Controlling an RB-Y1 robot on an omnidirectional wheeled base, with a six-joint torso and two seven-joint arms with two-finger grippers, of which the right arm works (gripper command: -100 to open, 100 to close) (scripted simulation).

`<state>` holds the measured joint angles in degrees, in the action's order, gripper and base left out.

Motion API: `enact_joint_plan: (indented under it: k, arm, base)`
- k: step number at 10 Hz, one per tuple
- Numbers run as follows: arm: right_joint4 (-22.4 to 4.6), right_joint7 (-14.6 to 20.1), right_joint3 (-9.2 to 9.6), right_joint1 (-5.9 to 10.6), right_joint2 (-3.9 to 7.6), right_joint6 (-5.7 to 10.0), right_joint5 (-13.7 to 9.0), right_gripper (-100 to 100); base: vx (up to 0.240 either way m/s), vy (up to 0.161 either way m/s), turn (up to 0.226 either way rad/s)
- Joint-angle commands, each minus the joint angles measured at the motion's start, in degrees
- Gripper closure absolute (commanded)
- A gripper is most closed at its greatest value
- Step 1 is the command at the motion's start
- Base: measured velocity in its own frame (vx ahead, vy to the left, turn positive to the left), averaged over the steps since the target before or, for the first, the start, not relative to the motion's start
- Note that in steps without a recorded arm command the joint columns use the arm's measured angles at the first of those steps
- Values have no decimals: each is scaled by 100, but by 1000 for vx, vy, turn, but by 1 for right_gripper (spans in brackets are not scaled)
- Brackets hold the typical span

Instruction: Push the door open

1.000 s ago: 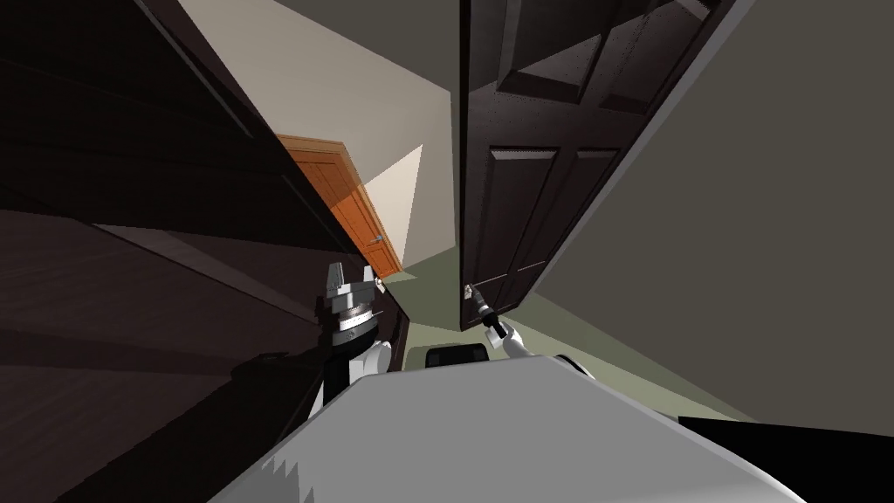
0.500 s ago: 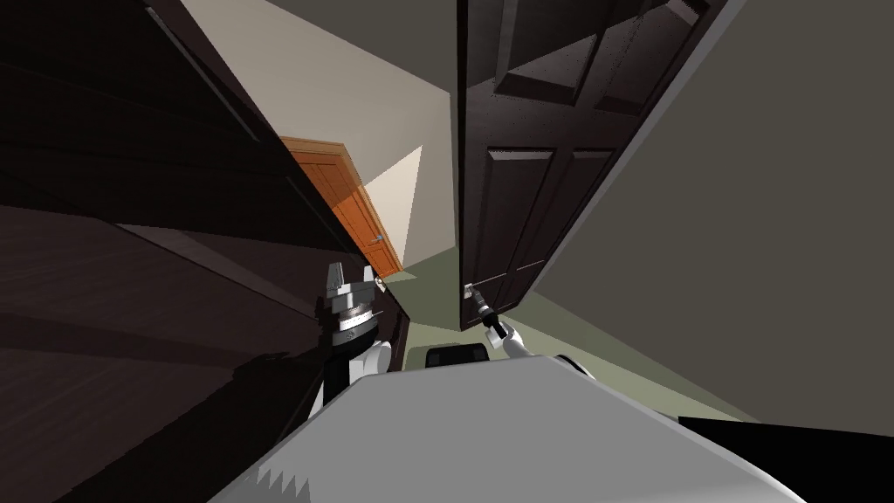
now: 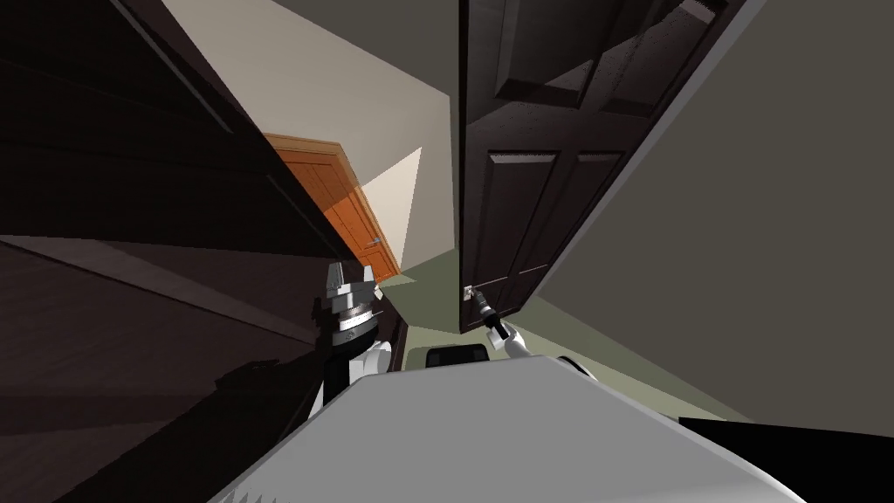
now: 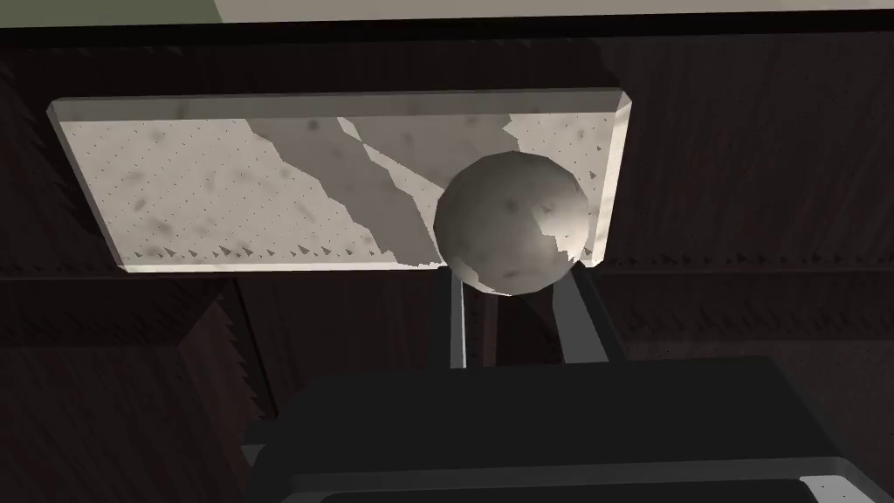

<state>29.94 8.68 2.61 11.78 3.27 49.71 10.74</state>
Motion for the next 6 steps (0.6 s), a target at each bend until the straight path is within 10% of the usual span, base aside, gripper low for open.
enact_joint_plan:
  k: [1, 2, 6]
  arm:
    - [34, -111, -94, 70, 86, -5, -146, 100]
    - [-18, -37, -54, 79, 75, -15, -103, -100]
    - [14, 10, -52, 114, 24, -96, -133, -100]
  base:
    - [212, -13, -94]
    - [-52, 10, -42]
    - [-220, 41, -42]
